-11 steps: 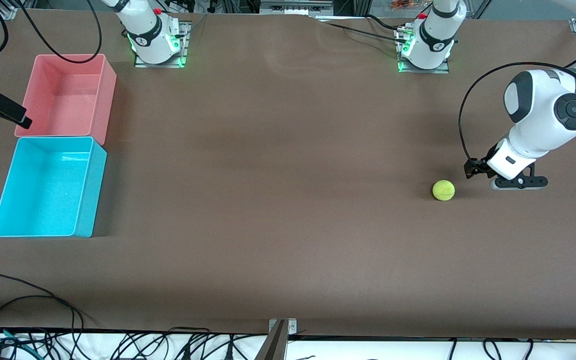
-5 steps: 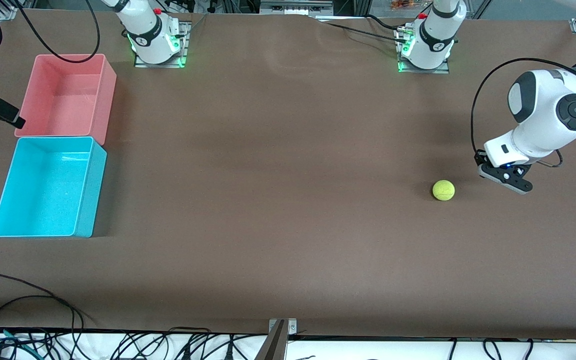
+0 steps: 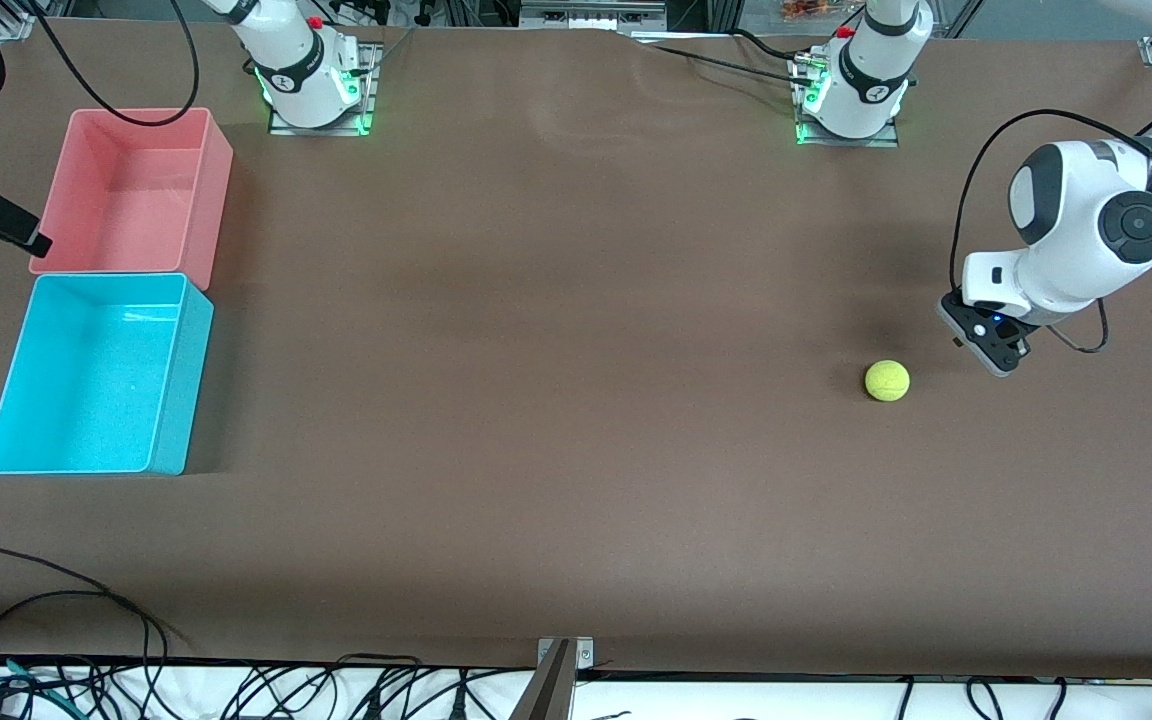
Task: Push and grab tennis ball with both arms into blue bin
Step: 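Move the left gripper down beside the tennis ball, then lower the left gripper behind the tennis ball, fingers touching it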
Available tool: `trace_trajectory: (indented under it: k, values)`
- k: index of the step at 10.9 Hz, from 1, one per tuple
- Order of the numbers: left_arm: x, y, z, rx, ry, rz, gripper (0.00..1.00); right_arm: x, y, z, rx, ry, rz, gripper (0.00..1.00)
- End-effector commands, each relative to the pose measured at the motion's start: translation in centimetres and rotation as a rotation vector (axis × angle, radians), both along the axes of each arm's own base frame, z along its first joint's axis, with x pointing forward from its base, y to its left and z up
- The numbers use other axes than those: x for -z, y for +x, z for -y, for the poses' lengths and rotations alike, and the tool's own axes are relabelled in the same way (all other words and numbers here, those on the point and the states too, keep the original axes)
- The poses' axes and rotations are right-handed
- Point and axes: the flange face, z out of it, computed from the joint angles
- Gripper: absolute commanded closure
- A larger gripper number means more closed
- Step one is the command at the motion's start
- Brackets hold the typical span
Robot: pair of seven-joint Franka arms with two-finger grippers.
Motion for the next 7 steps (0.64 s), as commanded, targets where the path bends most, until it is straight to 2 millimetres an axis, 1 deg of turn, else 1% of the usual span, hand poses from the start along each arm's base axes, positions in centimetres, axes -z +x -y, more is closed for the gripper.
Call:
trace_trajectory:
  k: [1, 2, 4, 6, 7]
  values:
    - [1.8, -0.7, -0.4, 0.190, -0.056, -0.003, 1.00, -0.8, 0.1, 0.1, -0.007, 0.018, 0.009, 0.00]
    - [2.9, -0.7, -0.5, 0.251, -0.074, -0.014, 1.00, -0.8, 0.1, 0.1, -0.007, 0.018, 0.009, 0.00]
    - [5.0, -0.6, -1.5, 0.290, -0.119, -0.002, 1.00, -0.8, 0.1, 0.1, -0.005, 0.018, 0.008, 0.00]
    - [6.1, -0.1, -1.8, 0.350, -0.125, 0.022, 1.00, -0.8, 0.1, -0.1, -0.008, 0.018, 0.009, 0.00]
    - [6.3, 0.1, -2.1, 0.347, -0.123, 0.027, 1.00, -0.7, 0.1, -0.1, -0.008, 0.018, 0.005, 0.00]
